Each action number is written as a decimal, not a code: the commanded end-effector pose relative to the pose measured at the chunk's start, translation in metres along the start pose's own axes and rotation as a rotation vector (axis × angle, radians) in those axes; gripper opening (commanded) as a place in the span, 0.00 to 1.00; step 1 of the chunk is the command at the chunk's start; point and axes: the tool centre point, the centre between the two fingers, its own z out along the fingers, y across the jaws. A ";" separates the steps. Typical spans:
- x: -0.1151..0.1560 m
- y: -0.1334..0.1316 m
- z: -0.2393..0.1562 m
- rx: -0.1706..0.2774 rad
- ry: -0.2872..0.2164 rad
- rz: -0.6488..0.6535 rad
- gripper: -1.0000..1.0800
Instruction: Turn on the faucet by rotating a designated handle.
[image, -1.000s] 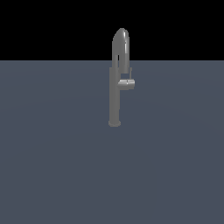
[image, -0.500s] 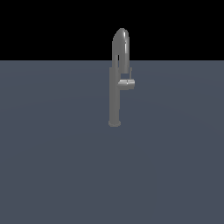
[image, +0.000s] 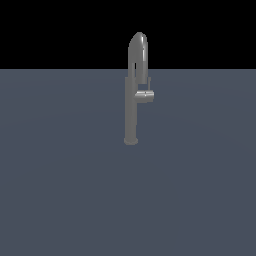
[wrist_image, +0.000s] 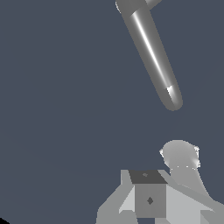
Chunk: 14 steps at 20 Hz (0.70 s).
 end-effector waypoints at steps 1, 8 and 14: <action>0.015 -0.003 -0.002 0.036 -0.038 0.035 0.00; 0.057 -0.007 -0.006 0.140 -0.147 0.134 0.00; 0.095 -0.006 -0.005 0.233 -0.246 0.223 0.00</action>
